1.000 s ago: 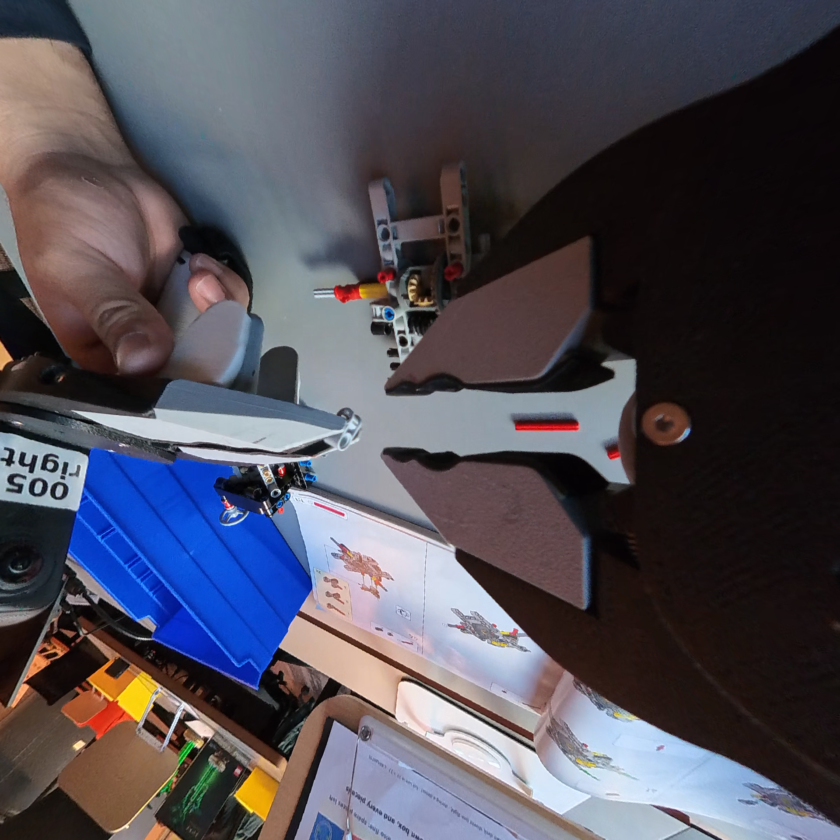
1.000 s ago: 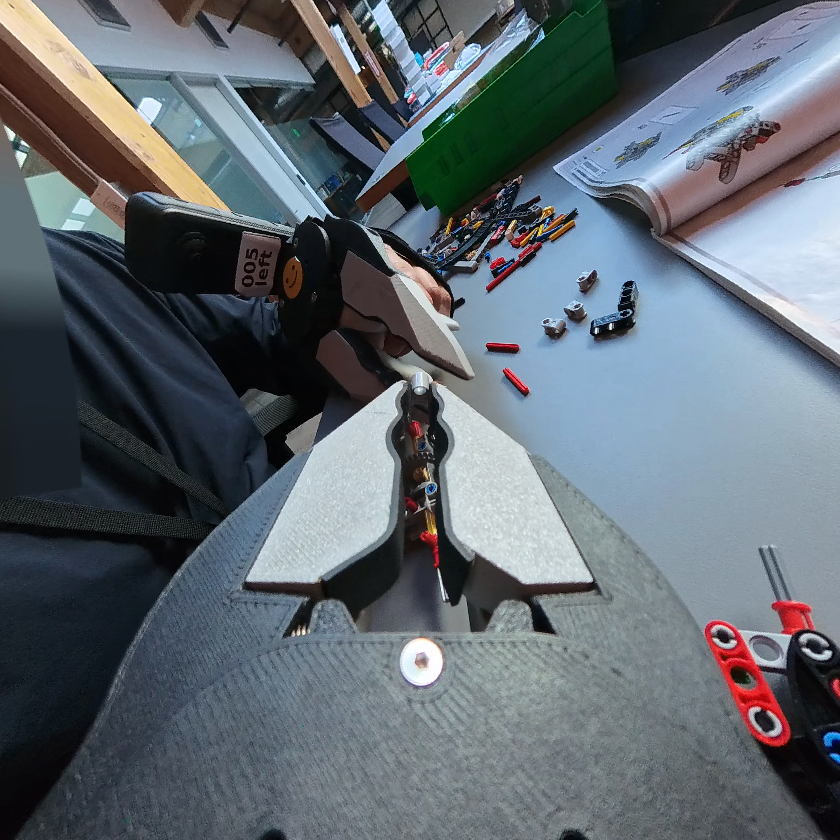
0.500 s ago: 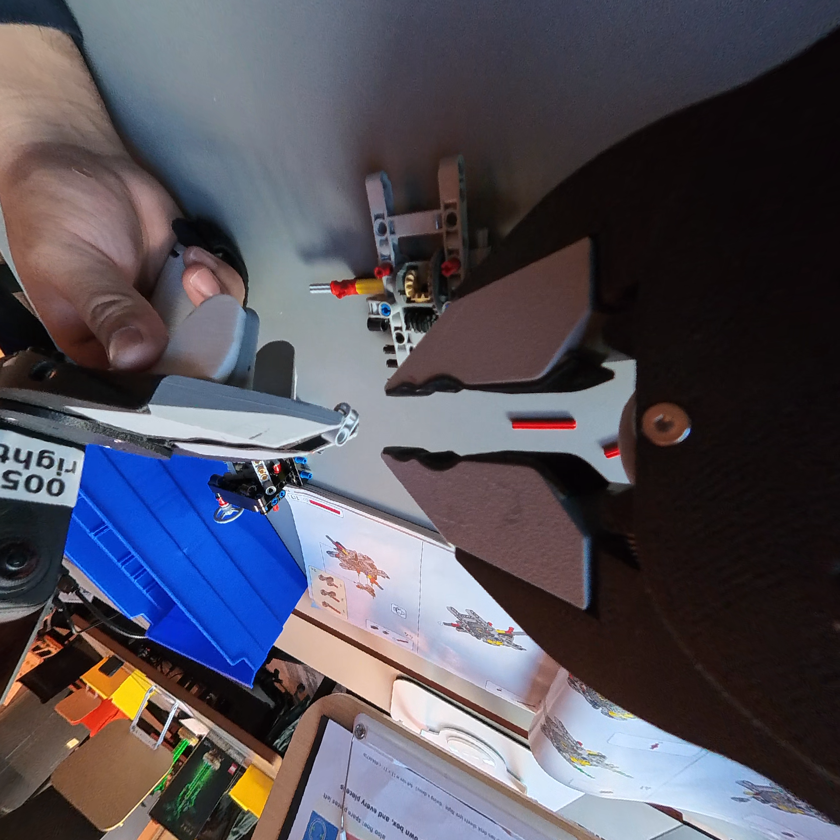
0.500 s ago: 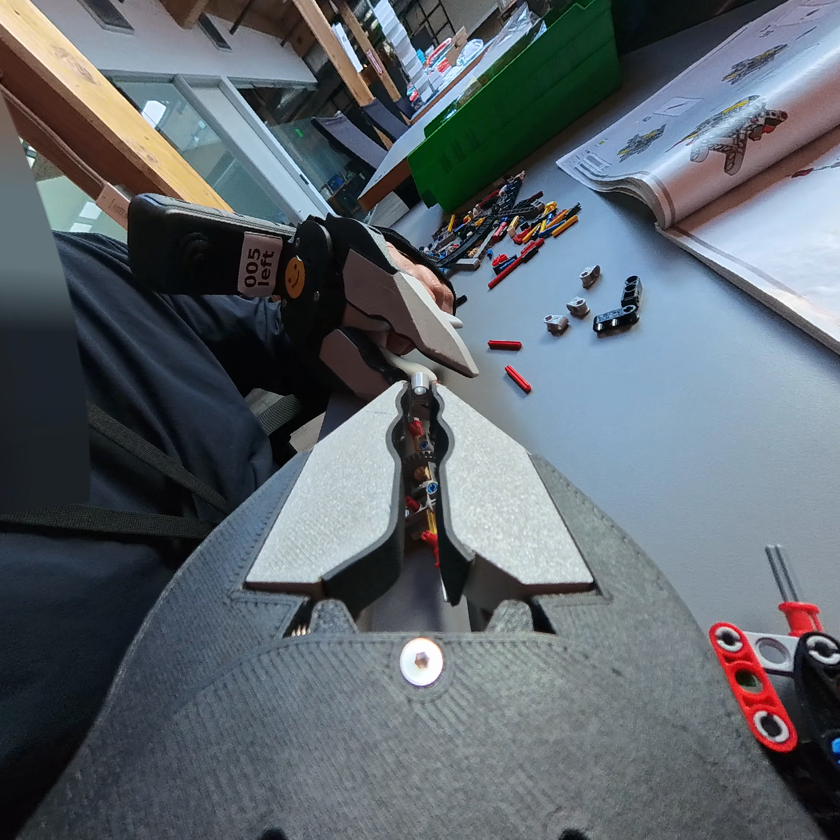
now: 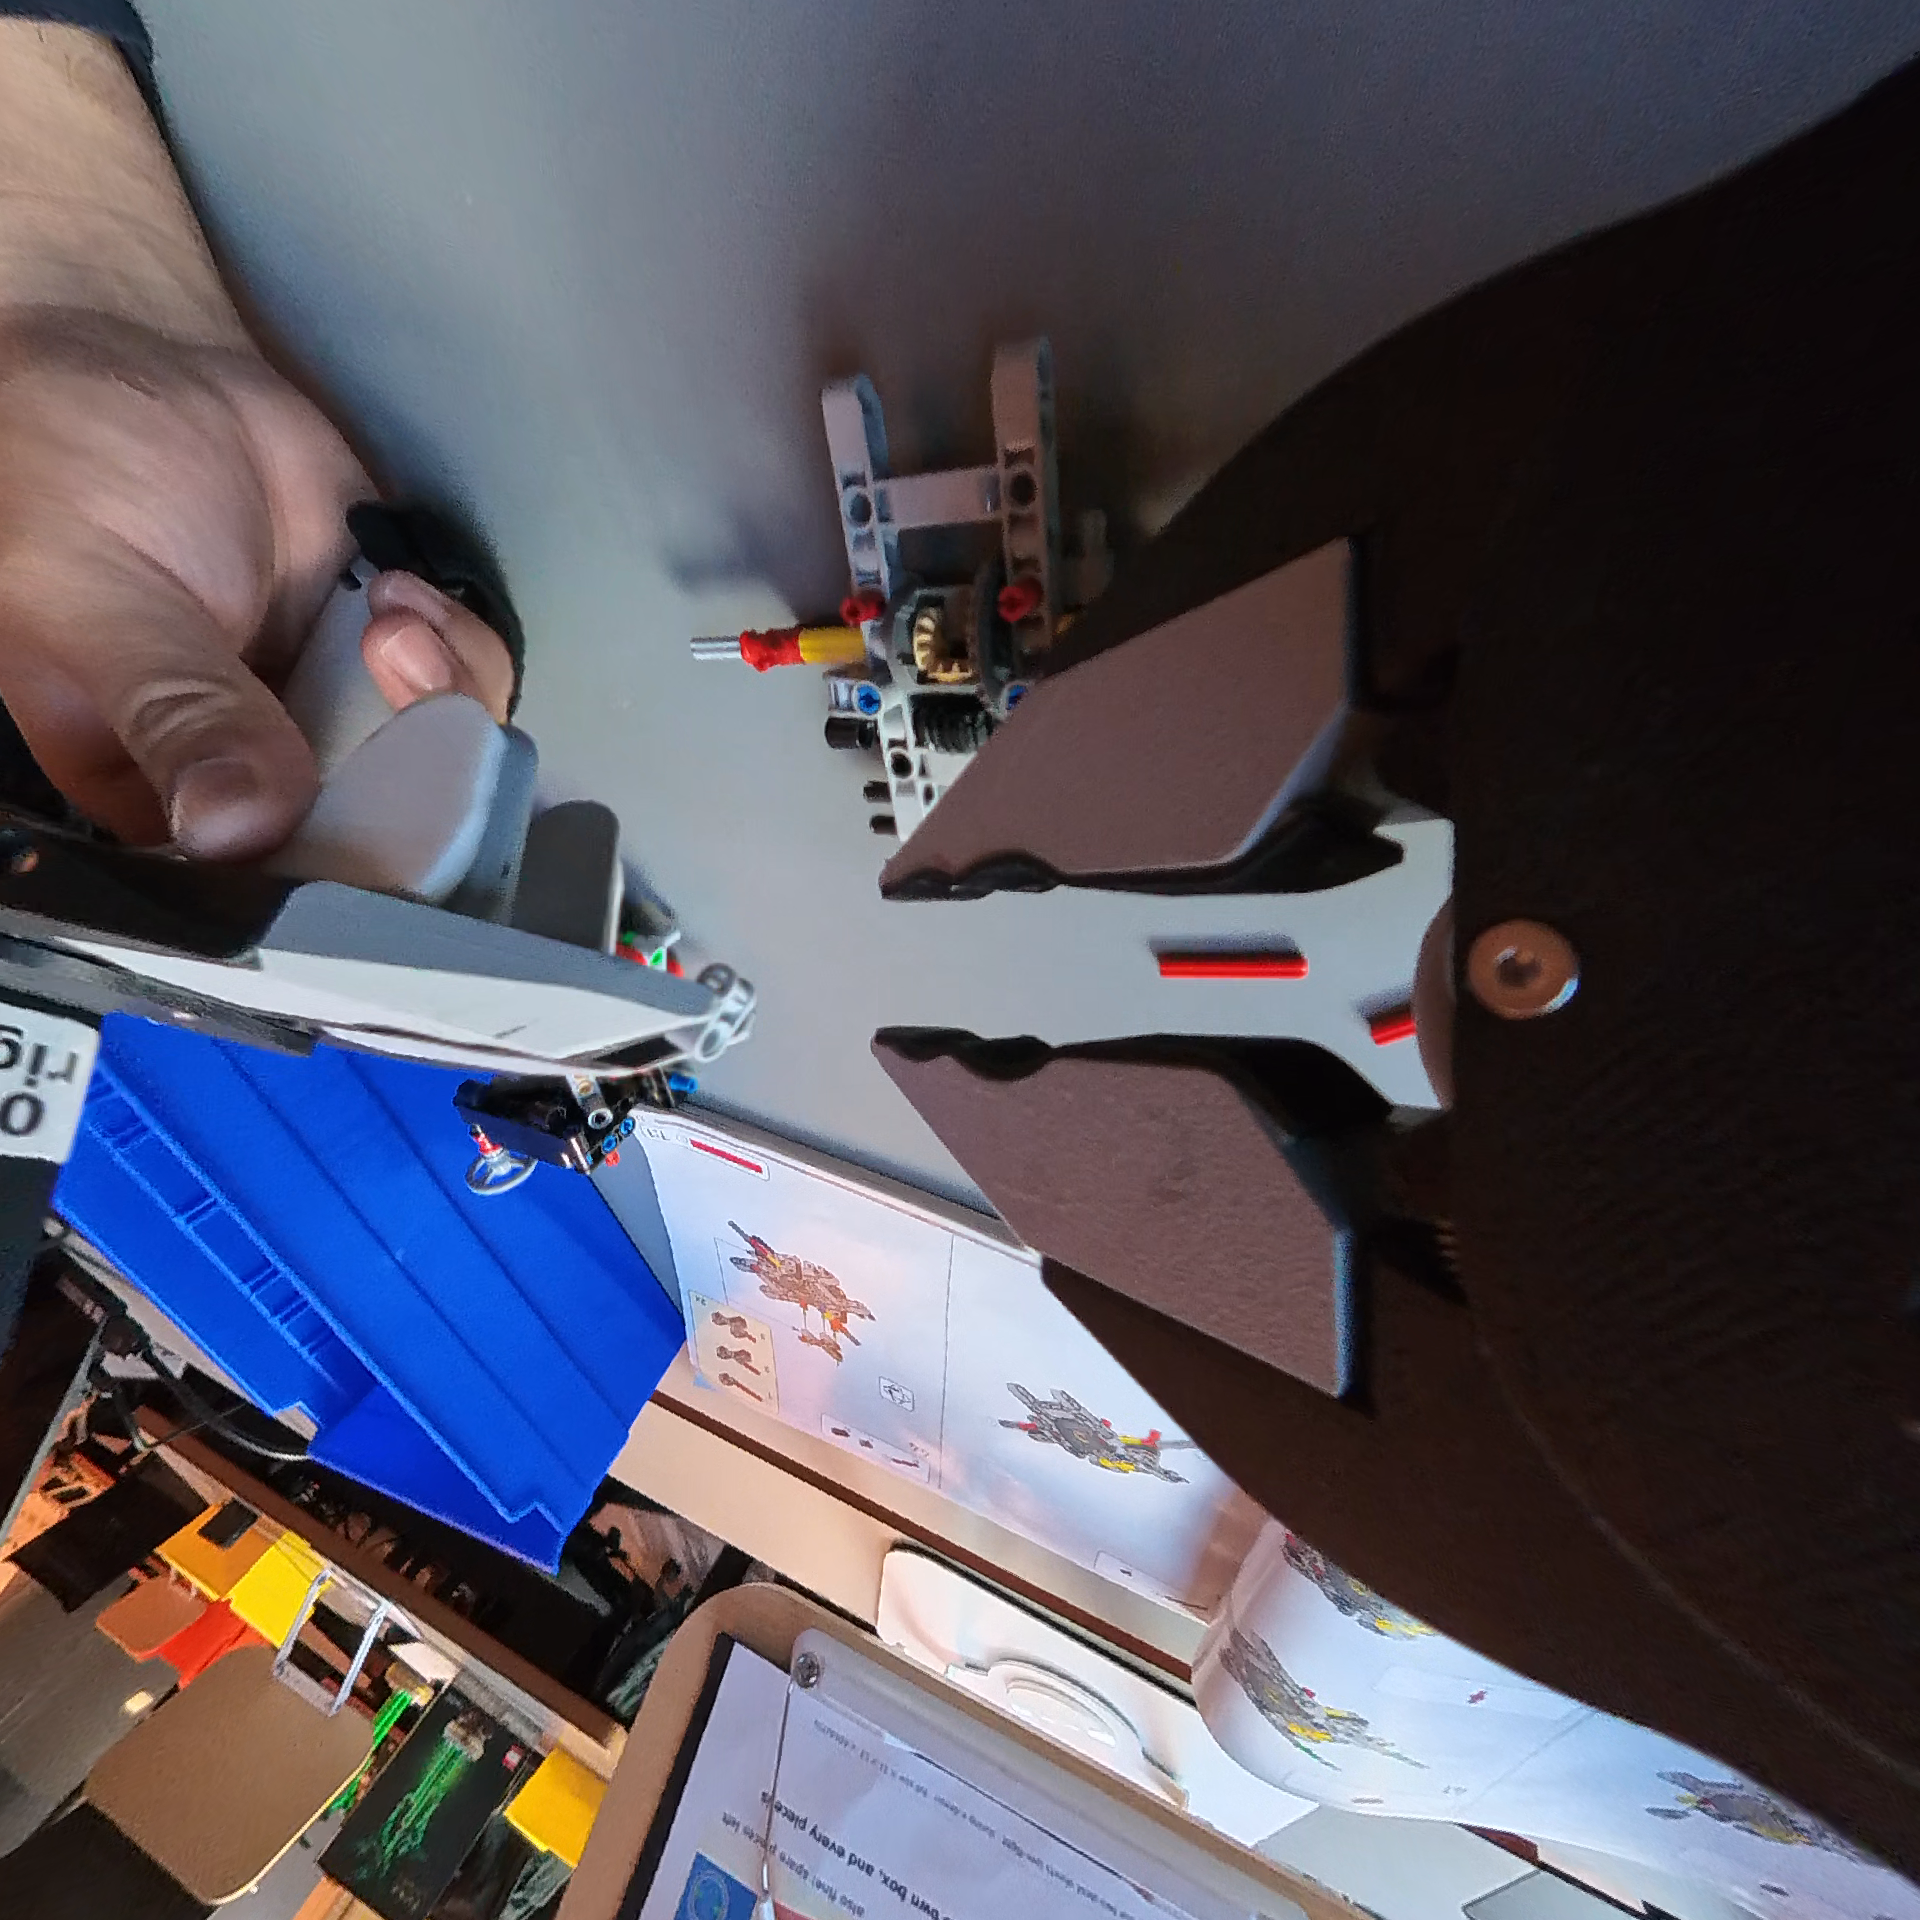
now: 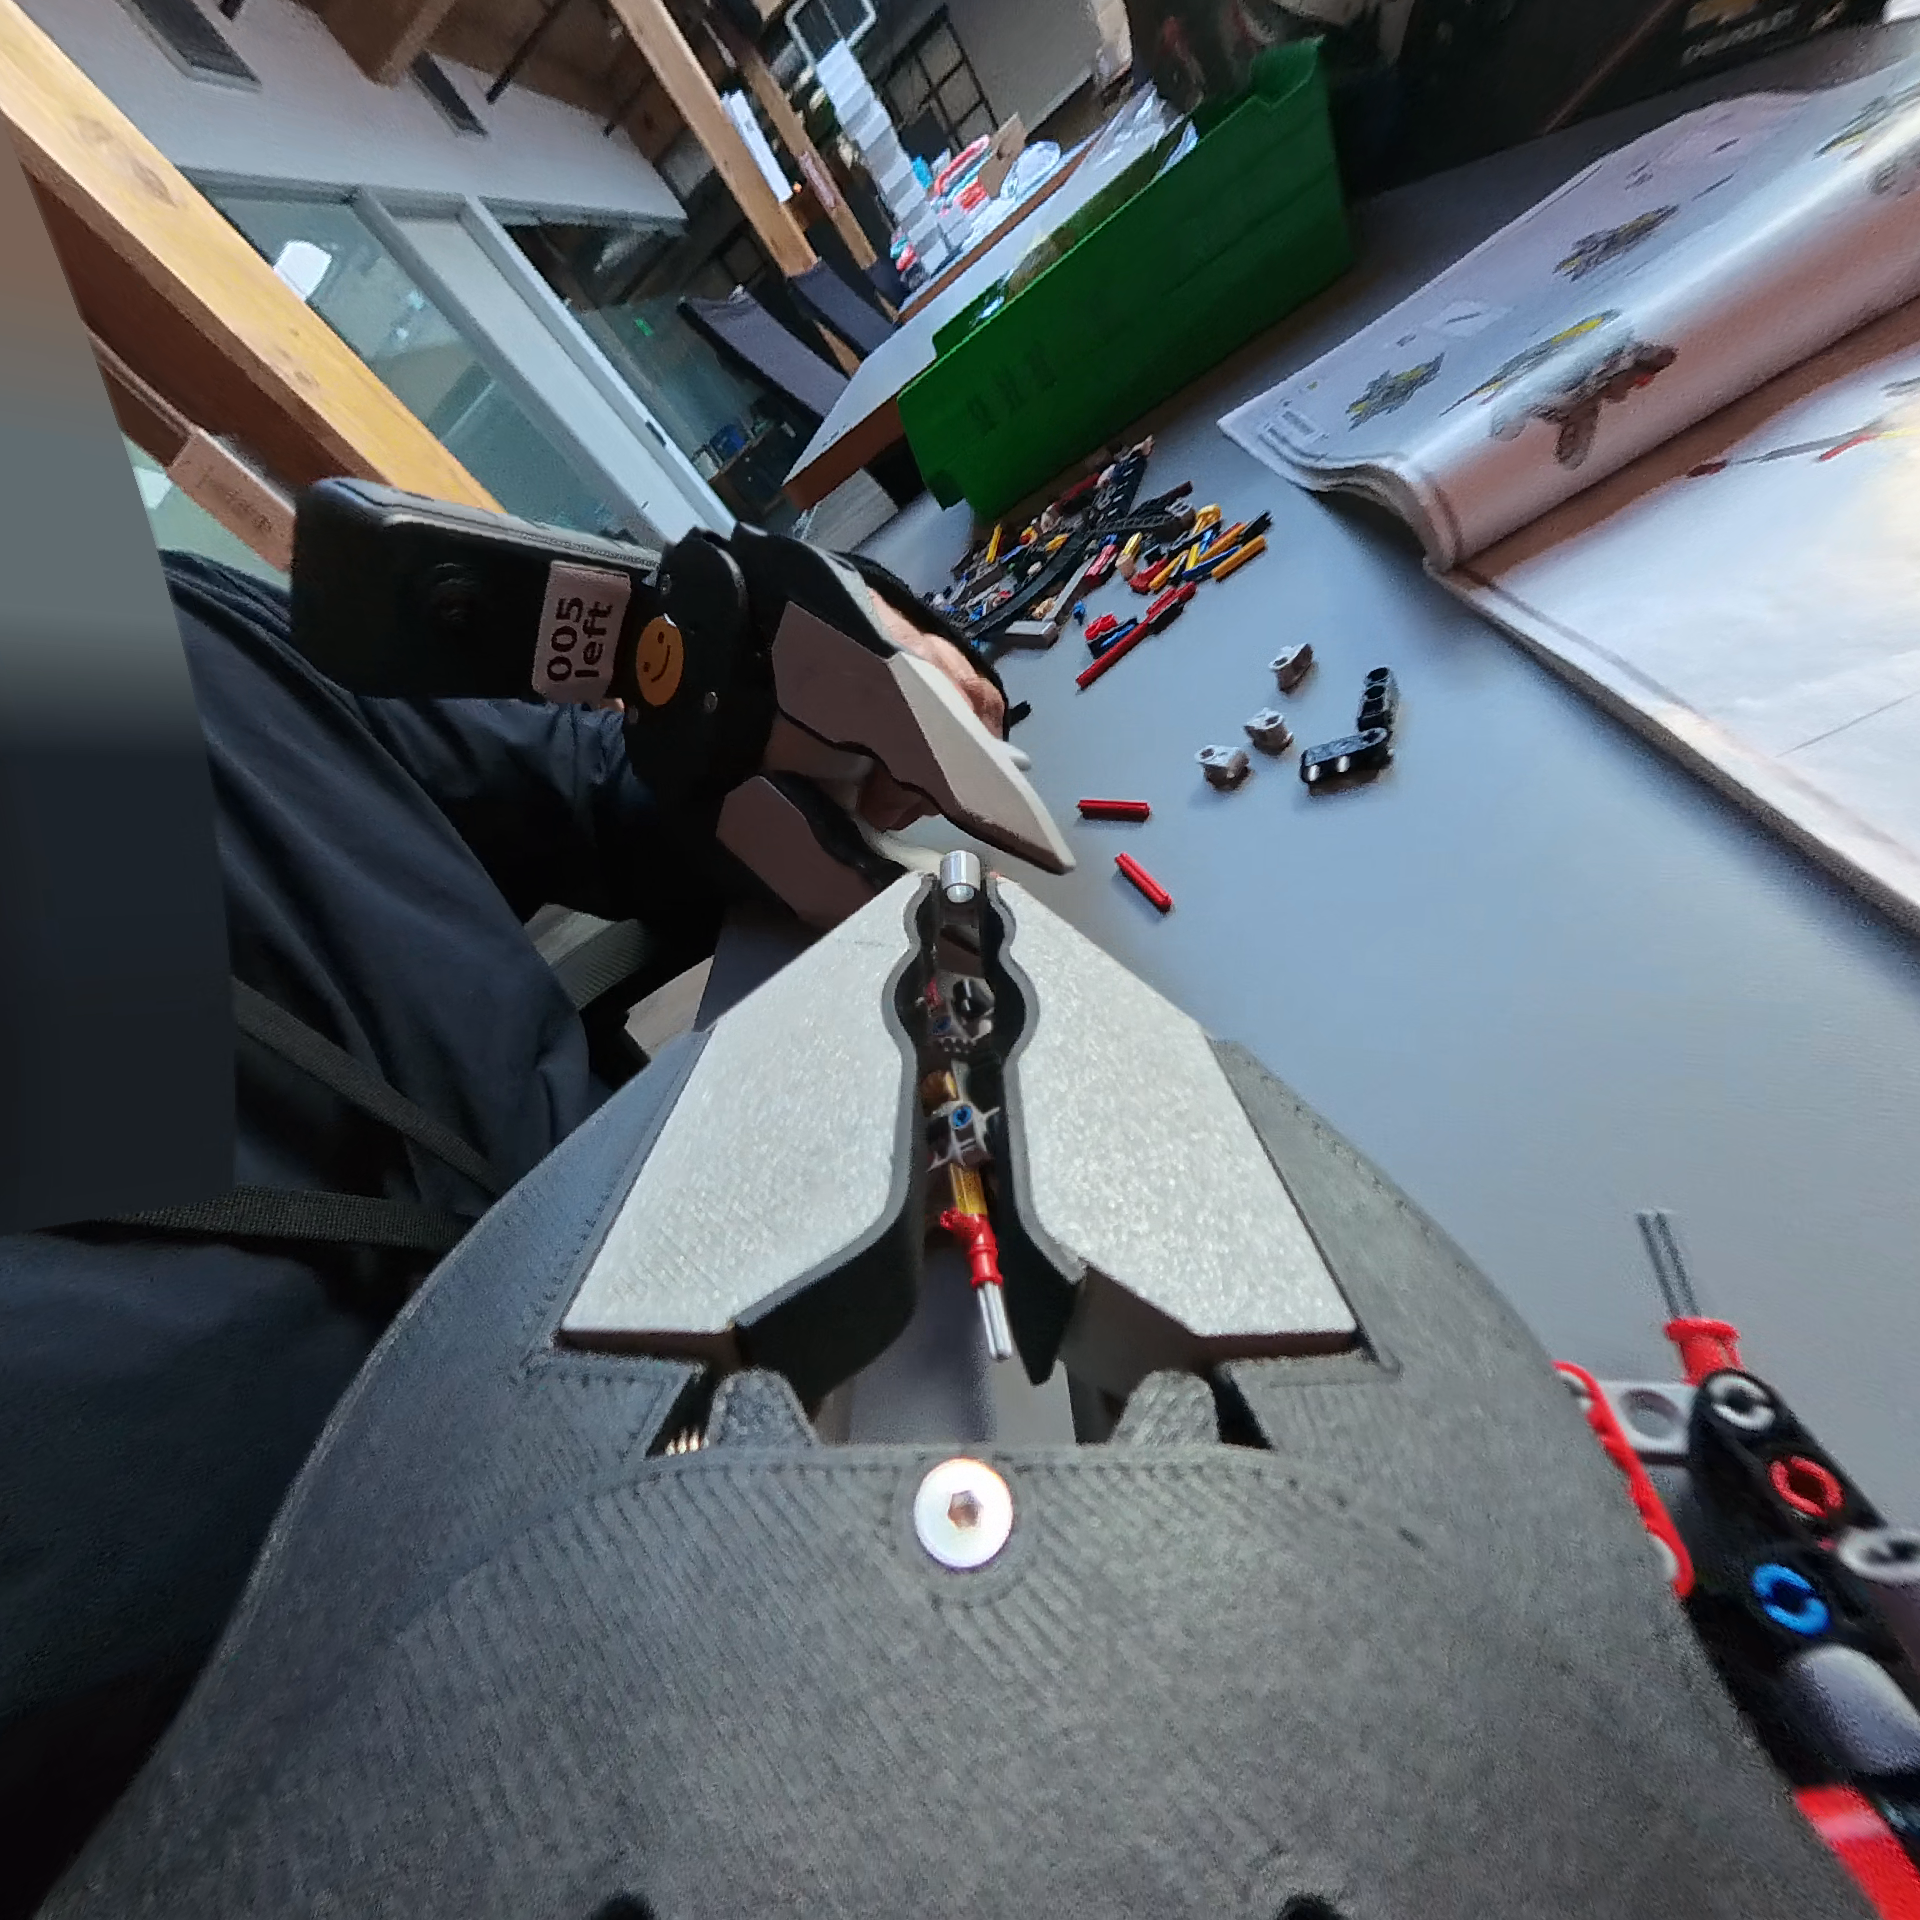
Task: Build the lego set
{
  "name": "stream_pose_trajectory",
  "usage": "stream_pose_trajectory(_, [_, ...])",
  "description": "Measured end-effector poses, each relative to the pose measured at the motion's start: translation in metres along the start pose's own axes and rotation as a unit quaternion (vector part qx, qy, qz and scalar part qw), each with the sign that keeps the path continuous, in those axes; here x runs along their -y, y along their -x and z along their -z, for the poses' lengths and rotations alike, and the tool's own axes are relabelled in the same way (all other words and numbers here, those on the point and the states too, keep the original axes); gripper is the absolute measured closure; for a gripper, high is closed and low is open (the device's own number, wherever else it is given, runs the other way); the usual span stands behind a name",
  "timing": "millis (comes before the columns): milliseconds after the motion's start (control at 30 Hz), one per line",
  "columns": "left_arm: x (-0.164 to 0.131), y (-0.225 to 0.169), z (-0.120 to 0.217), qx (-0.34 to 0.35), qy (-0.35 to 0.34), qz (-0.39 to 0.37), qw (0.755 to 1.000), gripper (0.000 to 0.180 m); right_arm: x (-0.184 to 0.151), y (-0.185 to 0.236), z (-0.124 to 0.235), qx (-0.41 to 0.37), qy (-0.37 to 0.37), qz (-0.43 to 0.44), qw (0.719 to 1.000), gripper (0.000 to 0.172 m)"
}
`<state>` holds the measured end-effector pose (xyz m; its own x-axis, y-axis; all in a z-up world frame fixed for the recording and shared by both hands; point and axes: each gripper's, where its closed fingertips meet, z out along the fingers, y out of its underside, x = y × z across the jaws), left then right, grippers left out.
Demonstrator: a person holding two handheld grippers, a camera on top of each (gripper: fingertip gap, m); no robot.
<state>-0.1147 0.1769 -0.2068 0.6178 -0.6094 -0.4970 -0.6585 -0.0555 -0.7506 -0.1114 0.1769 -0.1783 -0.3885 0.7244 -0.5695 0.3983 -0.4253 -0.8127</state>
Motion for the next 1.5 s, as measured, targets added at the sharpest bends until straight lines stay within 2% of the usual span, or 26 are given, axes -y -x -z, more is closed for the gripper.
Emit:
stream_pose_trajectory(167, [0.005,-0.006,0.000,-0.004,-0.007,-0.017,1.000,0.158,-0.010,0.002,-0.008,0.005,0.026,0.000,1.000,0.167])
stream_pose_trajectory(1000, [0.018,-0.010,0.004,-0.002,-0.034,-0.036,0.999,0.160,-0.017,0.007,-0.013,0.038,0.045,-0.037,0.998,0.167])
stream_pose_trajectory(1500, [0.028,-0.015,0.009,0.014,-0.065,-0.098,0.993,0.167,-0.020,0.017,-0.013,0.109,0.049,-0.124,0.985,0.168])
